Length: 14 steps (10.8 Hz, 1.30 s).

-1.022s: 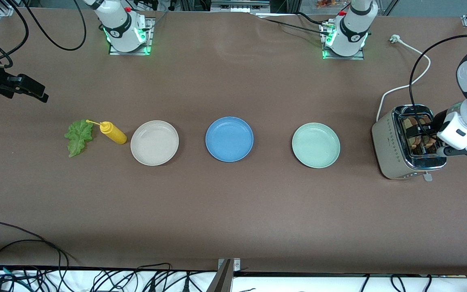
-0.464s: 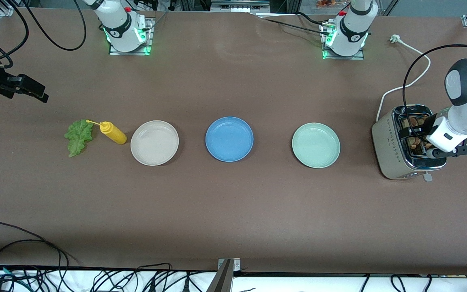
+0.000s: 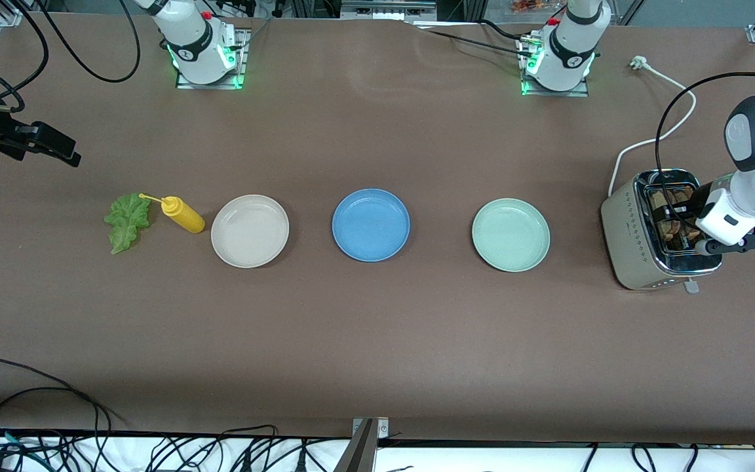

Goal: Make sandwich in blue plate with both arms
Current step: 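Lower the left gripper into the toaster and grasp one bread slice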

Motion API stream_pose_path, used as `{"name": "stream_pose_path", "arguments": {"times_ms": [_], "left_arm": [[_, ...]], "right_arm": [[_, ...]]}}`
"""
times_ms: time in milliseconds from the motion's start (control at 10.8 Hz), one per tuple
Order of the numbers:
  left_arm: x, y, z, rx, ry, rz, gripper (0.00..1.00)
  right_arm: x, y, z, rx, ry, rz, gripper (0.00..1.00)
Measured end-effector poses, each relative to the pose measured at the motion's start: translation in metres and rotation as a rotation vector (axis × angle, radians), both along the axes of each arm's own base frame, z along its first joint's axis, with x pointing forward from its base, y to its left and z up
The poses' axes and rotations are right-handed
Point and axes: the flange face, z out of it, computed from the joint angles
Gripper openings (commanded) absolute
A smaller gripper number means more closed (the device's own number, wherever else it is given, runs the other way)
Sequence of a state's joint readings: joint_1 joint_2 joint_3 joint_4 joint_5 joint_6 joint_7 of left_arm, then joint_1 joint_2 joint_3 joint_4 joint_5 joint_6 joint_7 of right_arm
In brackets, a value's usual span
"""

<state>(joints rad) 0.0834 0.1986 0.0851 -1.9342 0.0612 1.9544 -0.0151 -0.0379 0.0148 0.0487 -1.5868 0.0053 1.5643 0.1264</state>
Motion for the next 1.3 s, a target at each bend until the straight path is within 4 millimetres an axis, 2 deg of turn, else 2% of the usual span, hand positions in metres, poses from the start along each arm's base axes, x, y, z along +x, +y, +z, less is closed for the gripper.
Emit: {"name": "stream_pose_path", "arguments": {"times_ms": [93, 186, 464, 650, 929, 1115, 1300], "left_arm": [[0.0, 0.0, 0.0, 0.005, 0.001, -0.003, 0.04], [0.0, 0.002, 0.0, 0.024, 0.004, -0.015, 0.0], [0.002, 0.002, 0.005, 0.045, -0.003, -0.031, 0.0], [0.004, 0.0, 0.016, 0.048, -0.024, -0.034, 0.0], [0.008, -0.002, 0.054, 0.056, -0.092, -0.038, 0.0], [0.004, -0.009, 0.082, 0.058, -0.134, -0.048, 0.0], [0.0, -0.016, 0.101, 0.059, -0.16, -0.059, 0.0]], "right_arm": [[0.0, 0.0, 0.0, 0.0, 0.0, 0.0, 1.0], [0.0, 0.0, 0.0, 0.0, 0.0, 0.0, 1.0], [0.0, 0.0, 0.0, 0.0, 0.001, 0.0, 1.0], [0.0, 0.0, 0.0, 0.0, 0.001, 0.0, 1.0], [0.0, 0.0, -0.001, 0.0, 0.001, 0.0, 1.0], [0.0, 0.0, -0.001, 0.0, 0.002, 0.001, 1.0], [0.0, 0.0, -0.001, 0.0, 0.002, 0.001, 1.0]]}}
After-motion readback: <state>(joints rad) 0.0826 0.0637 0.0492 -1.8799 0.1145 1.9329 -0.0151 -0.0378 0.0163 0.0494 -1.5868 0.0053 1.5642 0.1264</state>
